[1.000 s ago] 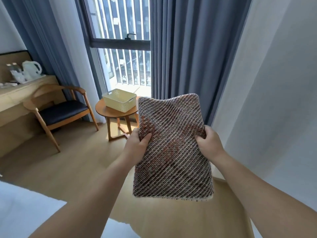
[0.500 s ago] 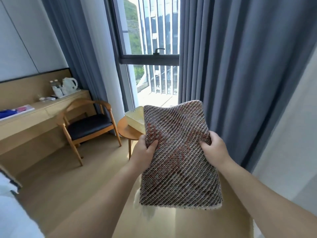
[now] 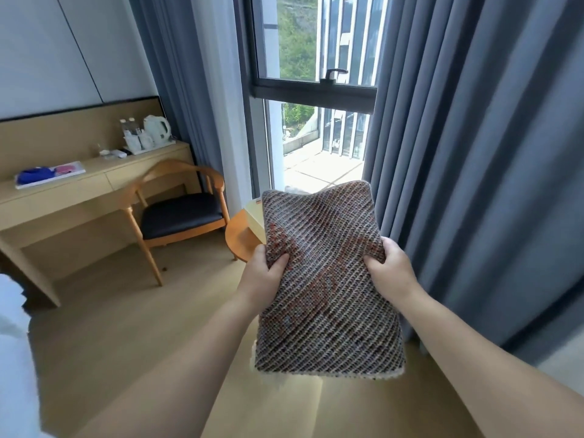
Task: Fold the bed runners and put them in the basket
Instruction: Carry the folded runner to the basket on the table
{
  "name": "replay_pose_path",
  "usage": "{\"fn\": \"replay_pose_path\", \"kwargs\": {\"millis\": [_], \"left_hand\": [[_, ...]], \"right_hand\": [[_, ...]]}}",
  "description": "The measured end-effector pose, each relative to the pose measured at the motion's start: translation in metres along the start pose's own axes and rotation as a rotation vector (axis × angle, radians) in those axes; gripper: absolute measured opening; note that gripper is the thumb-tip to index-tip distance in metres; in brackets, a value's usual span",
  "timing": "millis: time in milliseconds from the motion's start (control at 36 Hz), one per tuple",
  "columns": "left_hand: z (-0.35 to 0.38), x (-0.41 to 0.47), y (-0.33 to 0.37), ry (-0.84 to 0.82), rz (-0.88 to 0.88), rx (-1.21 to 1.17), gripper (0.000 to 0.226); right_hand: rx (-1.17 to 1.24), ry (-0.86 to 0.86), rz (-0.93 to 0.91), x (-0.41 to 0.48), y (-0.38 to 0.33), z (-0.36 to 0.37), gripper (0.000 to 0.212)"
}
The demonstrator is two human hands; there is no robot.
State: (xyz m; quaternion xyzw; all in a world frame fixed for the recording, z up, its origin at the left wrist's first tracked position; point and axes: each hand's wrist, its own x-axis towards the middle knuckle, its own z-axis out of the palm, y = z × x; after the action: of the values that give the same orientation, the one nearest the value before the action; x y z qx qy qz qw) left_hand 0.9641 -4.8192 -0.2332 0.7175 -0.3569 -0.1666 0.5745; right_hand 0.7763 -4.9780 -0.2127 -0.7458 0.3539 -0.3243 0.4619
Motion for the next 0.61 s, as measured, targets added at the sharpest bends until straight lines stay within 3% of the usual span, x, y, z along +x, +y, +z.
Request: {"fn": "replay_pose_path", "kwargs": {"millis": [222, 611], "left_hand": [[0.005, 0.107, -0.037, -0.024, -0.011, -0.044, 0.026], [-0.023, 0.309, -0.077, -0.093, -0.044, -0.043, 0.02]], "right_hand": [[-0.058, 0.005, 0.022, 0.107, 0.022, 0.043, 0.027], [-0.056, 0.05, 0.078, 0.286, 0.012, 0.13, 0.023]]}}
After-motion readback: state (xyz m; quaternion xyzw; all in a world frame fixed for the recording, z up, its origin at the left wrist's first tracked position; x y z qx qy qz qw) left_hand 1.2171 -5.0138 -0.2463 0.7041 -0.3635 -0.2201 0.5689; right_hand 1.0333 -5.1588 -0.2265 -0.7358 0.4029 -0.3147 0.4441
